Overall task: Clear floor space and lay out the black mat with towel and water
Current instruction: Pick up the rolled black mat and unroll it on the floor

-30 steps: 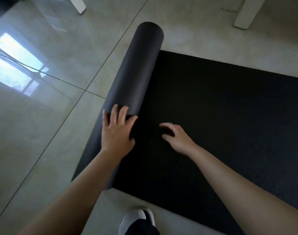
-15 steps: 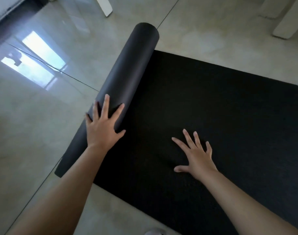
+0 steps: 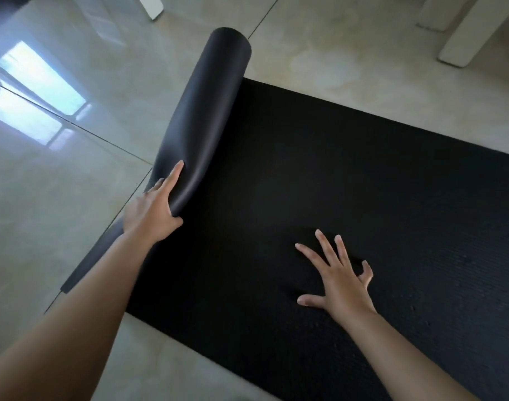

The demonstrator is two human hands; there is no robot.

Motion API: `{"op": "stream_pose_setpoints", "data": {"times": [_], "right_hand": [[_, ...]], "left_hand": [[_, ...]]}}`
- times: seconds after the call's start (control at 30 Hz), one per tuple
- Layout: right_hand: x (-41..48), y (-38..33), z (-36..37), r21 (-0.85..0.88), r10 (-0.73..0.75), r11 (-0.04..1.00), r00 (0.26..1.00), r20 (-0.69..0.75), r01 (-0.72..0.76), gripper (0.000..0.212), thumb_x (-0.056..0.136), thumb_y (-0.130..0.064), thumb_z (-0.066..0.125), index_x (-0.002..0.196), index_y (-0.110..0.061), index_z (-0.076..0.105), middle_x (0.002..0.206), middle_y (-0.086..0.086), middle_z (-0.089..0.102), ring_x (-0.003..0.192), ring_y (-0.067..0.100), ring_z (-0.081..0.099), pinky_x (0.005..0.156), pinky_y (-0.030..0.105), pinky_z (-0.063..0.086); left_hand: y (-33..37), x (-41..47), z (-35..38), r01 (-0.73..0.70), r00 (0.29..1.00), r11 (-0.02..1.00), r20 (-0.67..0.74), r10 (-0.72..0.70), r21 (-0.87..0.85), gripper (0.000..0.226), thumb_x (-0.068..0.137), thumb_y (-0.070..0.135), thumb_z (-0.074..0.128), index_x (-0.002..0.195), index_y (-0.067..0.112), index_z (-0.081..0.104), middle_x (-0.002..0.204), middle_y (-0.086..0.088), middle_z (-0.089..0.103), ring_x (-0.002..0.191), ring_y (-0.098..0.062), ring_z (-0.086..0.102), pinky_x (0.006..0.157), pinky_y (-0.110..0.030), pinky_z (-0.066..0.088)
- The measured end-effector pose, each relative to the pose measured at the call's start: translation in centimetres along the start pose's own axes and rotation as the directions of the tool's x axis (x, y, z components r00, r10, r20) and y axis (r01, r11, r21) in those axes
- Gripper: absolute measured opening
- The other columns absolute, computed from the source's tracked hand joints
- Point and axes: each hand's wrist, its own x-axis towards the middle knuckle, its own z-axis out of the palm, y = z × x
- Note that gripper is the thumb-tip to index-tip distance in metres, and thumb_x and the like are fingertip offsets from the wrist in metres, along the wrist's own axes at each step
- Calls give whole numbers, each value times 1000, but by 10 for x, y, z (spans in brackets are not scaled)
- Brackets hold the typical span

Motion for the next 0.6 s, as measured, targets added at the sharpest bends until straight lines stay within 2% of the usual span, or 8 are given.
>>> {"op": "stream_pose_setpoints", "data": {"times": [0.1, 0.17, 0.27, 0.4, 0.5, 0.53, 0.57, 0.6], "right_hand": [[-11, 29, -1, 4, 38, 999, 999, 1, -38, 106, 70, -64, 66, 139, -60, -13, 153, -15, -33, 144, 21, -25, 109, 68, 12], [-20, 49, -3, 12, 61, 998, 998, -4, -61, 106, 69, -64, 67, 139, -61, -12, 154, -15, -32, 145, 21, -24, 110, 67, 13], [-30, 76, -7, 30, 91, 995, 996, 10, -92, 107, 69, -62, 69, 139, -61, -12, 154, -14, -30, 145, 23, -22, 111, 66, 14], [-49, 116, -9, 67, 172, 982, 984, 43, -174, 111, 69, -58, 72, 137, -63, -16, 153, -15, -33, 145, 28, -20, 110, 67, 17], [-64, 145, -10, 102, 223, 967, 970, 94, -232, 114, 70, -51, 75, 134, -66, -18, 150, -17, -37, 145, 32, -20, 108, 69, 20], [-69, 153, -11, 113, 232, 963, 967, 104, -243, 114, 70, -49, 76, 133, -67, -17, 150, -18, -37, 145, 32, -20, 107, 69, 21], [-74, 160, -10, 129, 241, 959, 964, 109, -254, 114, 70, -47, 77, 131, -69, -17, 149, -20, -37, 145, 32, -20, 106, 70, 22], [-79, 166, -10, 140, 246, 955, 963, 111, -261, 115, 70, -46, 78, 128, -71, -17, 148, -21, -38, 145, 32, -20, 105, 70, 23]], "left_hand": [[31, -1, -6, -54, 998, 998, 31, 55, -34, 108, 74, 18, 66, 143, 59, -7, 103, -10, 65, 81, -33, 61, 62, -35, 44], [50, -1, -13, -104, 991, 992, 78, 110, -77, 104, 78, 14, 60, 141, 62, -8, 73, -5, 58, 63, -23, 54, 59, -35, 46], [77, -1, -17, -199, 972, 976, 111, 208, -85, 99, 80, 11, 55, 141, 63, -4, 61, 4, 47, 54, -12, 44, 49, -26, 37], [125, -17, -13, -352, 921, 924, 123, 371, -149, 96, 81, 6, 50, 140, 64, 2, 61, 5, 50, 60, -16, 50, 57, -29, 41], [144, -23, -14, -407, 877, 867, 141, 459, -288, 94, 81, 0, 47, 139, 66, 13, 65, -1, 59, 62, -15, 56, 61, -31, 48], [144, -20, -14, -386, 866, 841, 164, 472, -378, 95, 79, -2, 47, 138, 66, 17, 74, 0, 65, 69, -16, 61, 67, -32, 52], [143, -17, -16, -369, 846, 787, 171, 505, -495, 97, 76, -5, 49, 138, 64, 22, 95, 2, 70, 85, -18, 66, 78, -34, 55], [140, -14, -20, -353, 827, 712, 153, 541, -607, 100, 72, -11, 51, 139, 59, 27, 123, 6, 64, 110, -17, 62, 96, -34, 50]]}}
